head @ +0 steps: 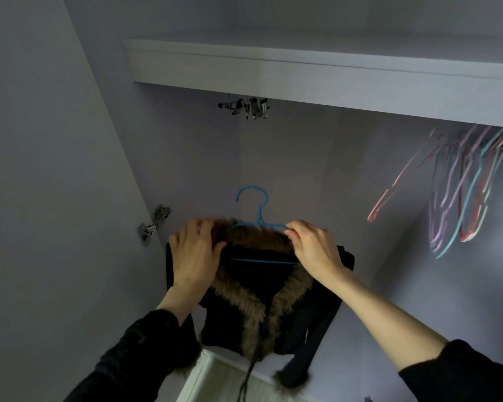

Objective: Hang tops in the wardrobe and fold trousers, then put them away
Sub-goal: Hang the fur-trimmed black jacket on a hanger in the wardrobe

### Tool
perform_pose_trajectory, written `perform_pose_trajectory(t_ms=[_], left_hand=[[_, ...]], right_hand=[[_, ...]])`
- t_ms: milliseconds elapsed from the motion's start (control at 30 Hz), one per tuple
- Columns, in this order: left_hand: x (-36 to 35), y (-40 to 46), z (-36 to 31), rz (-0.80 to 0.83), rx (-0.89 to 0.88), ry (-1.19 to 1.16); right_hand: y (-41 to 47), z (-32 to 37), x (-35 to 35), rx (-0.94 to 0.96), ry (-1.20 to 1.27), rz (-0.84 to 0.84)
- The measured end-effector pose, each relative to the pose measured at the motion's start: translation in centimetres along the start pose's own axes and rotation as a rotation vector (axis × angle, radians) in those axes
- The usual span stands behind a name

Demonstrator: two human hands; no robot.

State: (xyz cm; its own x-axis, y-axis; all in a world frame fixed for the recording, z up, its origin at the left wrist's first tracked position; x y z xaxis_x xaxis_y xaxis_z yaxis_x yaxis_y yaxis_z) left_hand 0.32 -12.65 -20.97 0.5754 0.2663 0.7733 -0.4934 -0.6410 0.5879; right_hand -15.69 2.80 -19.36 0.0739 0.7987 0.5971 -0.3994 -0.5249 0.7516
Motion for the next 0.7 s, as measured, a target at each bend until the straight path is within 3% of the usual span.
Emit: perform_pose_trajectory(t_ms=[100, 267, 467, 567, 633, 700], left_hand=[[-0.5, -0.2, 0.8, 0.132, 0.141, -0.043], [0.3, 1.6, -1.5, 0.012, 0.173, -0.272], [0.0, 0.2, -4.5, -0.005, -0.108, -0.328], [-0.2, 0.3, -4.1, 0.016, -0.122, -0.173], [0.2, 1.4, -2.9, -0.073, -0.125, -0.12], [0.3, 2.4, -2.4, -0.061, -0.211, -0.072]], right_hand=[[0.2, -0.9, 0.4, -0.063, -0.001, -0.037], [0.0, -0.8, 0.9, -0.028, -0.038, -0.042], [0.4, -1.0, 1.3, -0.012, -0.072, -0.032], [0.1, -0.9, 1.5, -0.006, -0.084, -0.006], [0.0, -1.2, 1.7, -0.023, -0.076, 0.003], [0.1, -1.2, 1.9, -0.023, -0.057, 0.004]])
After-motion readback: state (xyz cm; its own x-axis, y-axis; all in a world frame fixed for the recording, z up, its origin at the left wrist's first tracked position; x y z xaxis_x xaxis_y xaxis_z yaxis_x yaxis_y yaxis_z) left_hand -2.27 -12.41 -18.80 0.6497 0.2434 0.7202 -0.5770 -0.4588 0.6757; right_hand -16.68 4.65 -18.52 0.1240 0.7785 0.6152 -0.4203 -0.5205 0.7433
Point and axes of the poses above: each hand's wrist, its own y-axis towards the middle knuckle, its own x-axis out of the back of the hand, z = x × y, the point moved 2 cm from there along y, towards the middle knuckle, and after that the axes turned 12 degrees about -z, right-handed, at the moved point
